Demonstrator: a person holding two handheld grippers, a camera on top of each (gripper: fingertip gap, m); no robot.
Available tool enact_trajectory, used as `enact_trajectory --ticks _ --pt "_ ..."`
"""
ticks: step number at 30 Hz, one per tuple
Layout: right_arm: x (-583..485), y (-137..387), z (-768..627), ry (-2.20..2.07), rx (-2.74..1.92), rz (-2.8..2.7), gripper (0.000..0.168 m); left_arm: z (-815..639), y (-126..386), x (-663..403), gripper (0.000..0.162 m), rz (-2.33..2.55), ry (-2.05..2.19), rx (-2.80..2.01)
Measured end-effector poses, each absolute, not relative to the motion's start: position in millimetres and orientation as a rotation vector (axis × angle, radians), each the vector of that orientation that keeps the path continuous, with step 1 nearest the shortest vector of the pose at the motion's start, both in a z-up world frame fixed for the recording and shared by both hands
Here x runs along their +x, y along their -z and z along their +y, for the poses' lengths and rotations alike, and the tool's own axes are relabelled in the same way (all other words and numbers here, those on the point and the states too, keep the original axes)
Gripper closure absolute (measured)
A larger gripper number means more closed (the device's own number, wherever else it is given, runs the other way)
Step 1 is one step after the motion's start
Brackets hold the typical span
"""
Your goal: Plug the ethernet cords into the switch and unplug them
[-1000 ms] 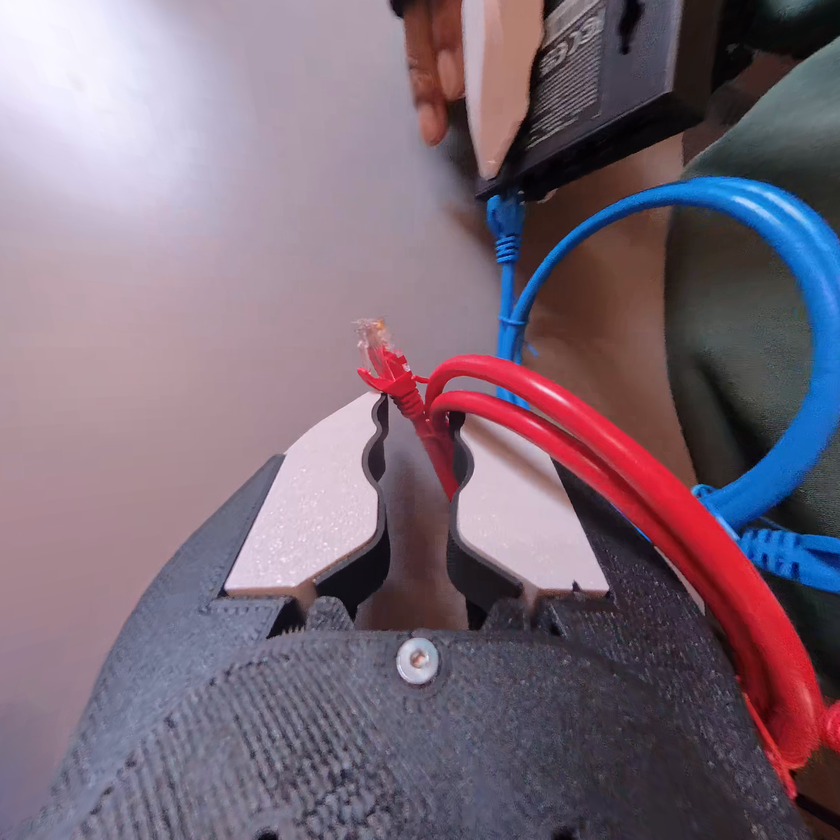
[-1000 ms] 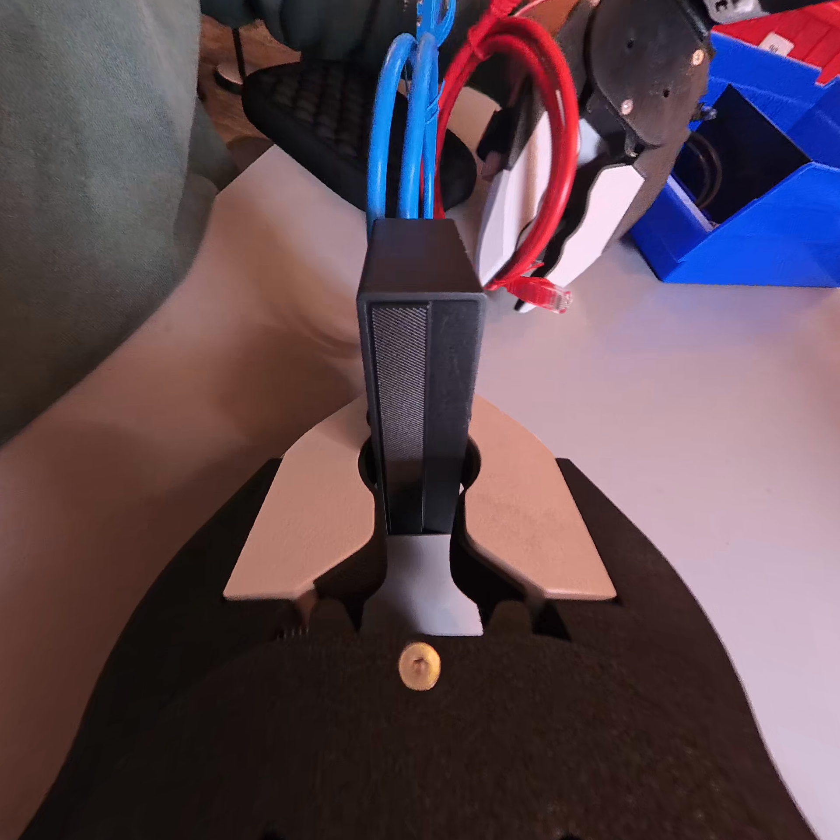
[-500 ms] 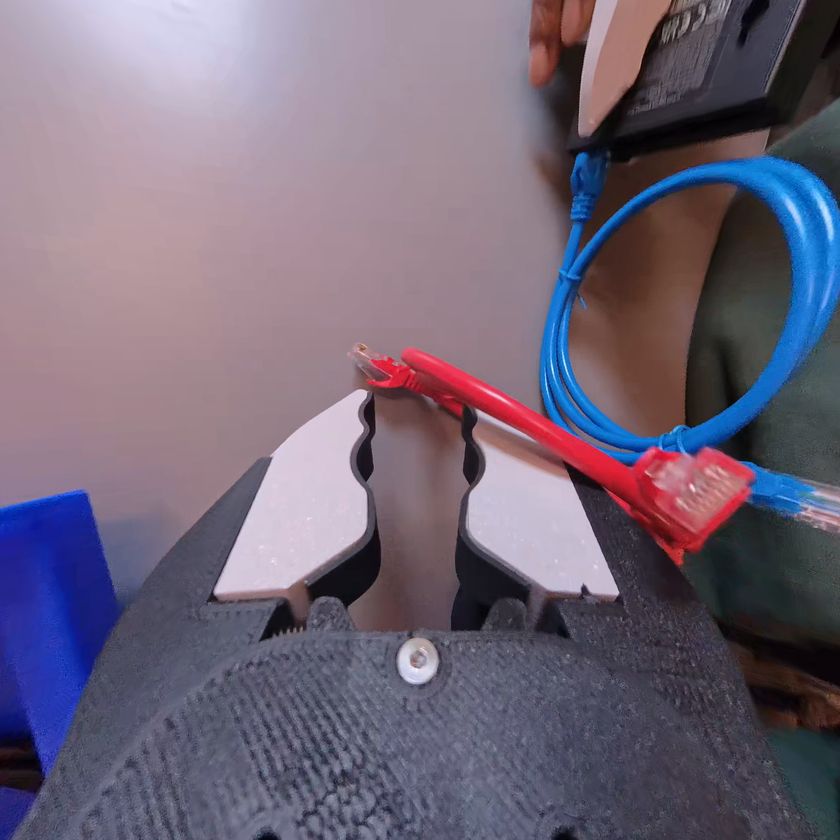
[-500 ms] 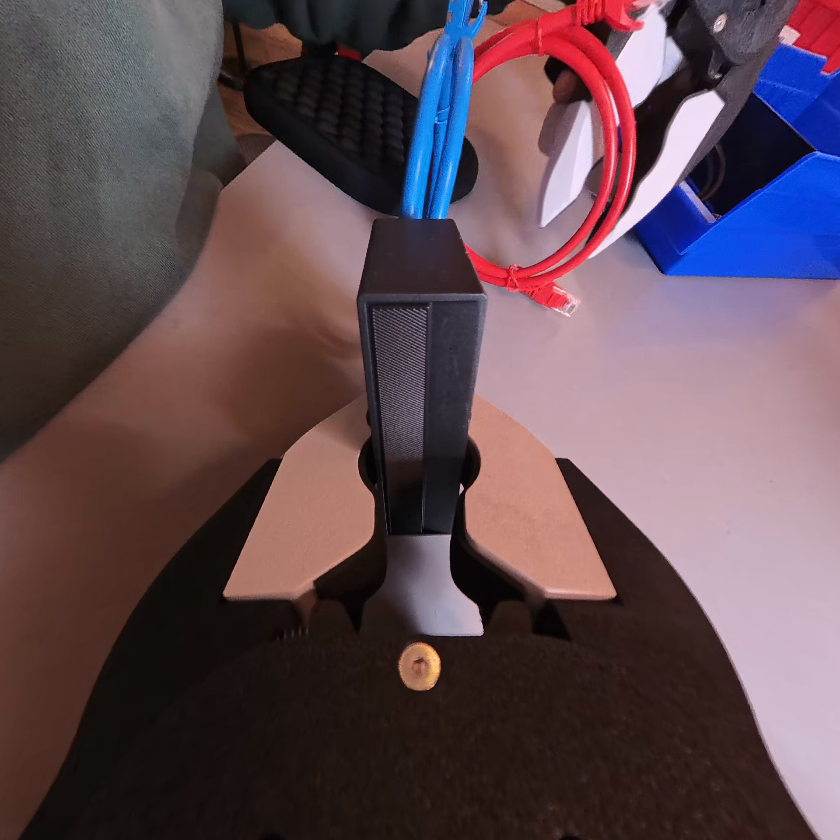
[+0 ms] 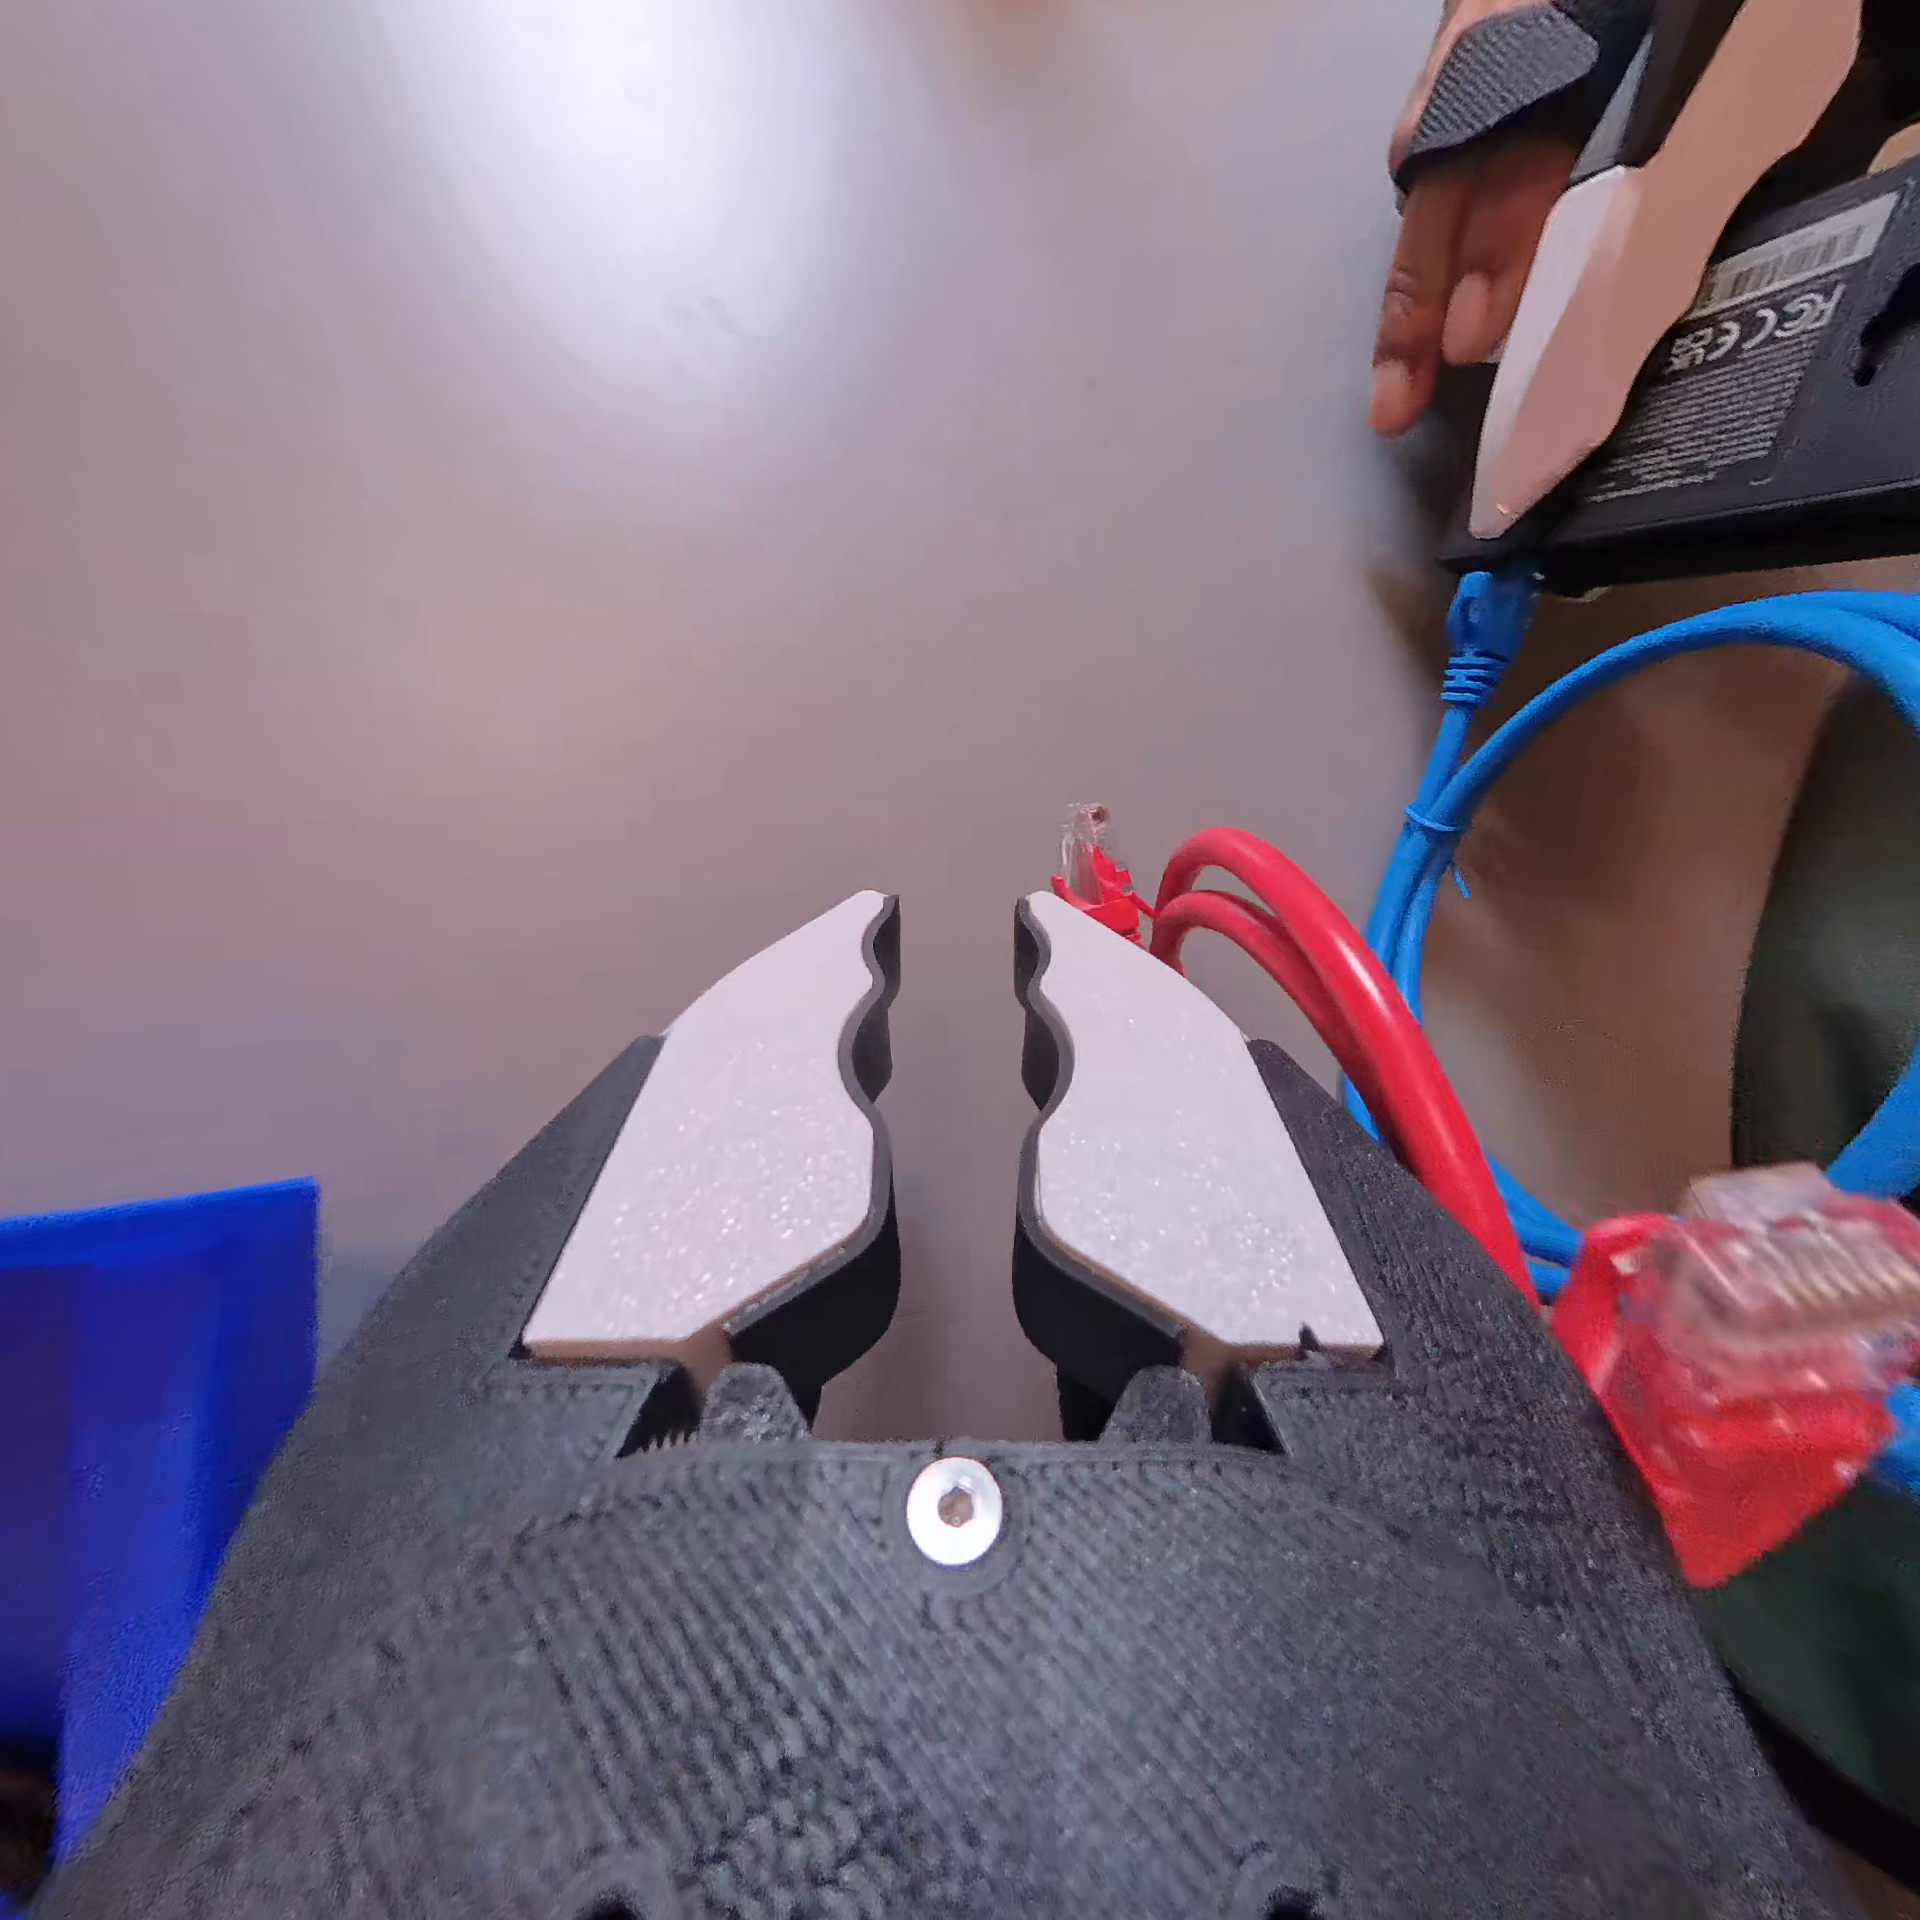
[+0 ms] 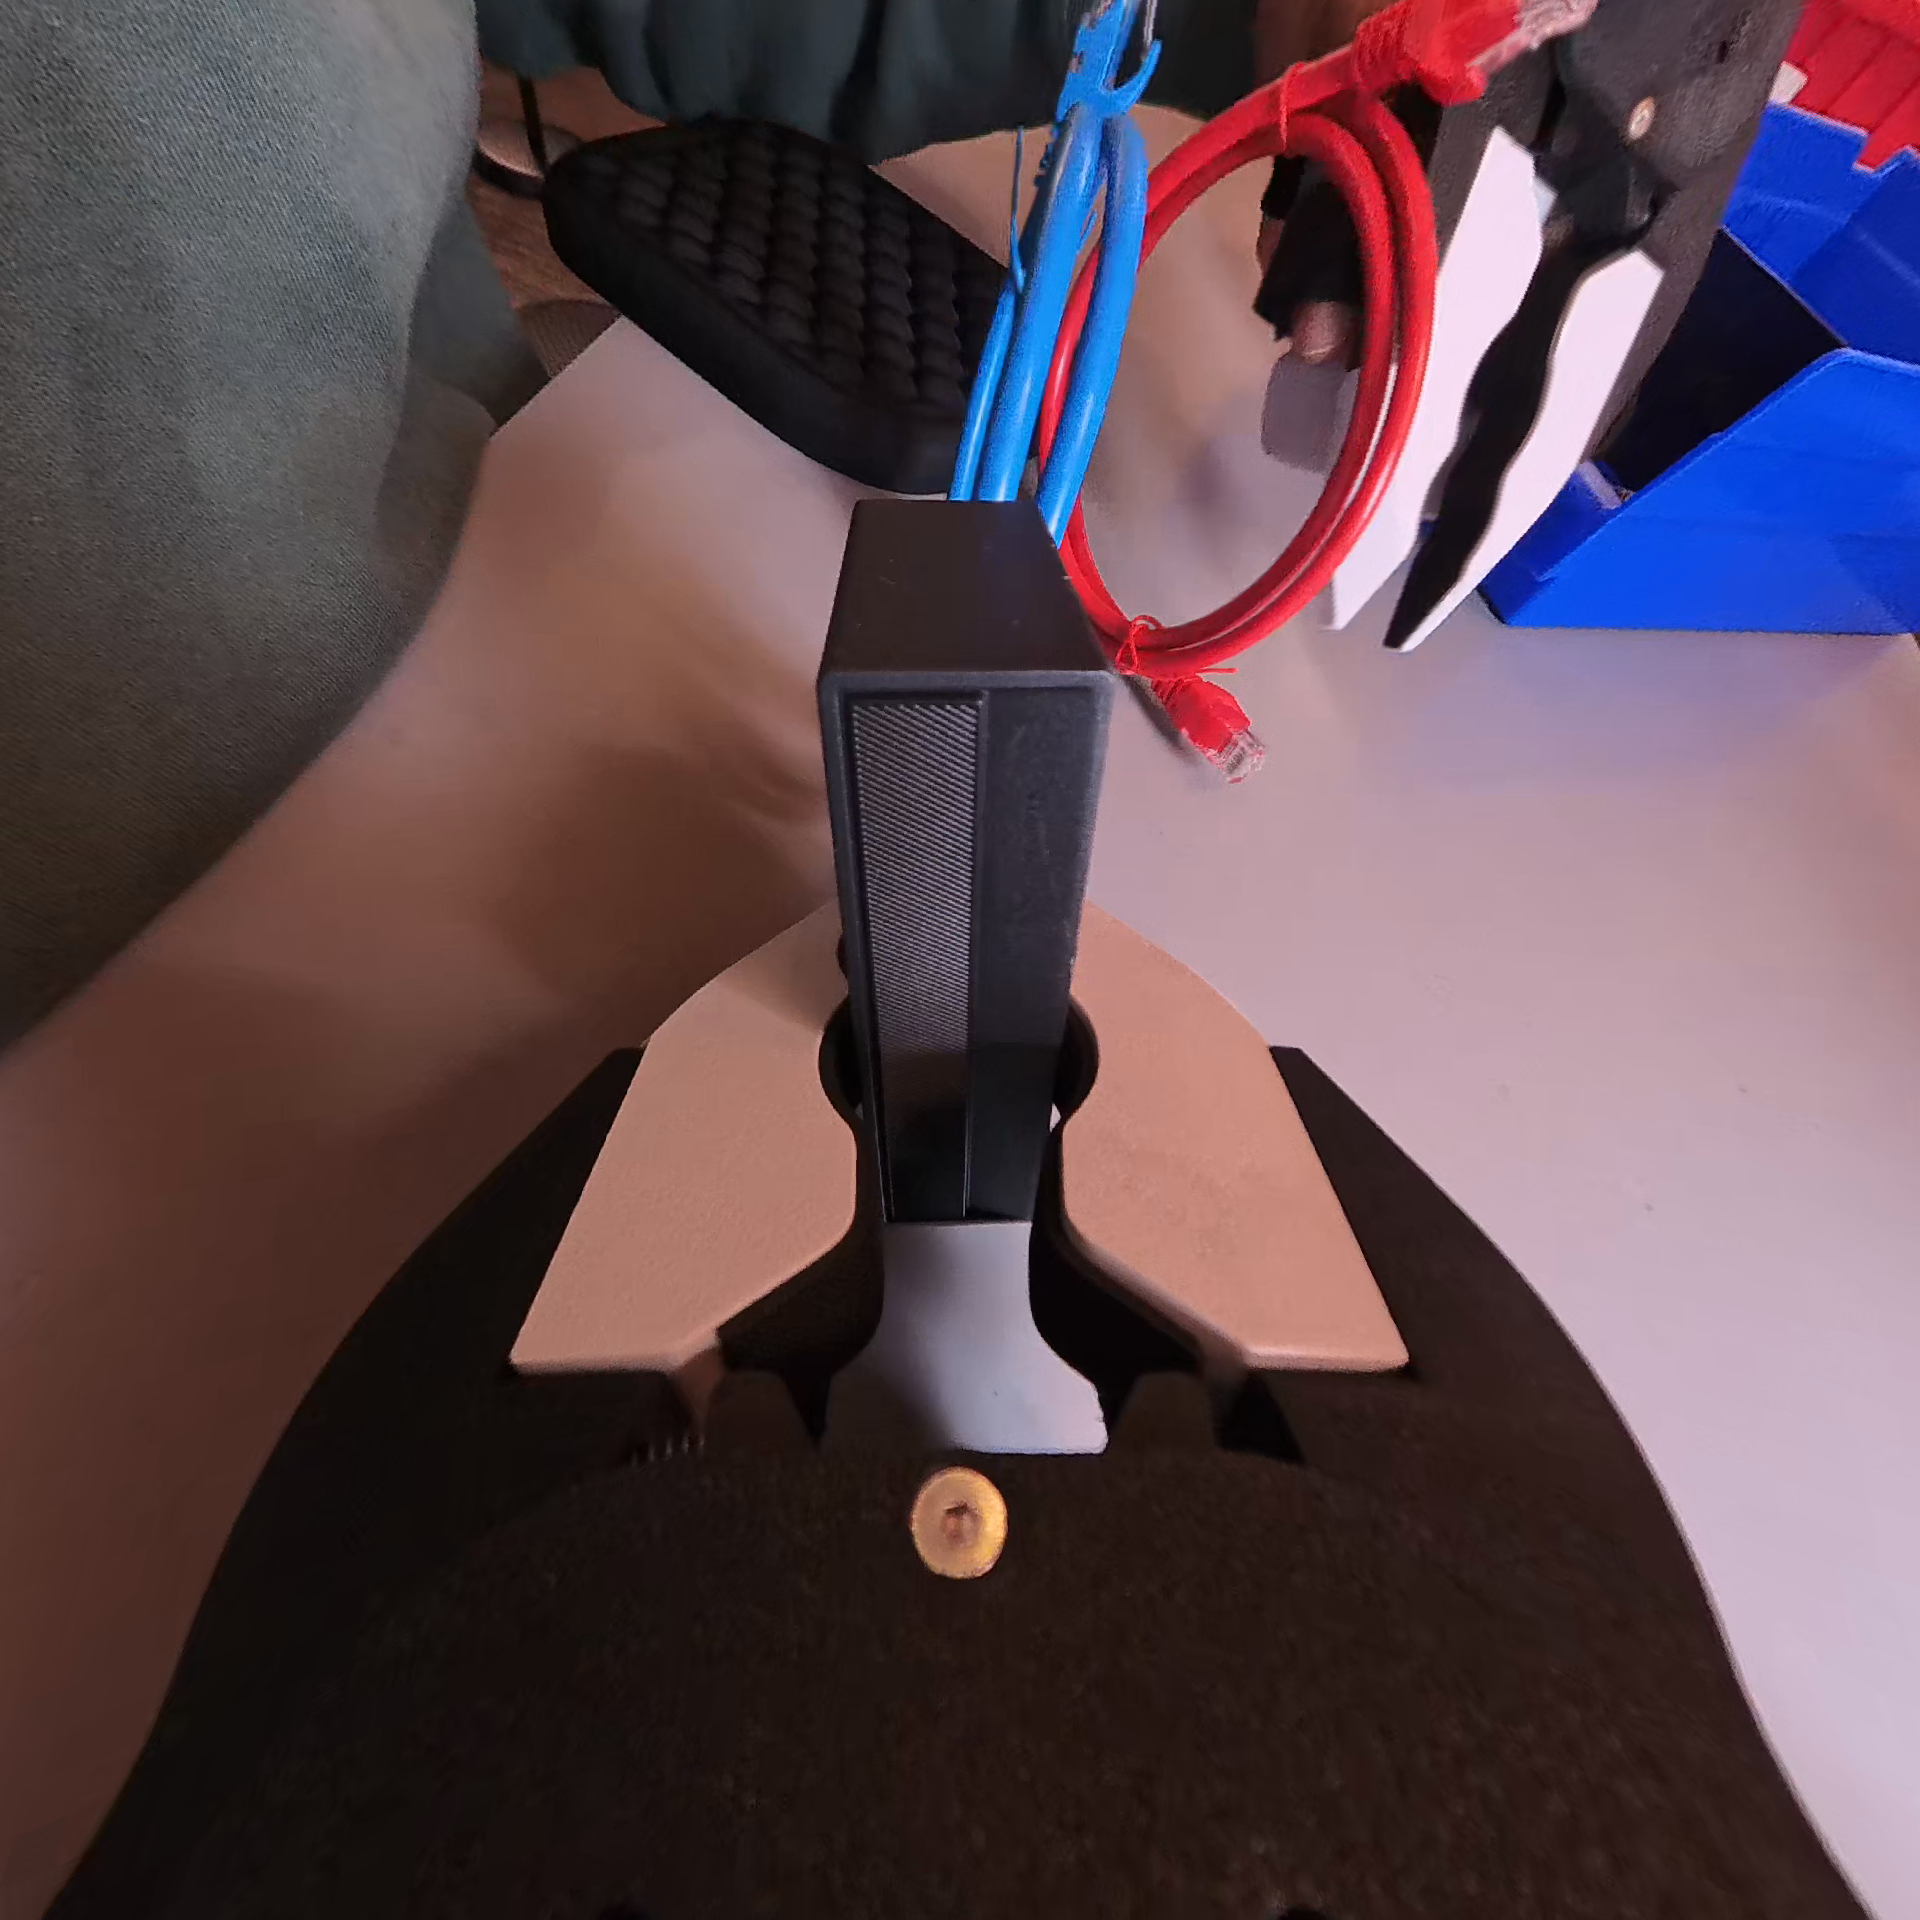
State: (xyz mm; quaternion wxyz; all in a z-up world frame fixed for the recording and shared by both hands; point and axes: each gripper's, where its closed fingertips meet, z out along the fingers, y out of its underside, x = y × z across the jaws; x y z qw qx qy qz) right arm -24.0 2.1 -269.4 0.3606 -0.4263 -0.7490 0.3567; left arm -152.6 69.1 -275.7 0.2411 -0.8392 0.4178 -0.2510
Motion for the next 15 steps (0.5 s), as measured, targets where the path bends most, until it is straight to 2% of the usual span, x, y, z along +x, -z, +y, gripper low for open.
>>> enact_trajectory --ticks 7,15 --pt "-24 269 2 -0.917 -1.100 -1.930 0.139 38 289 -126 0.131 1.334 0.674 -2.311" --pt "-23 270 0 -0.910 -1.098 -1.940 0.139 18 308 -109 0.155 1.608 0.400 -2.208"
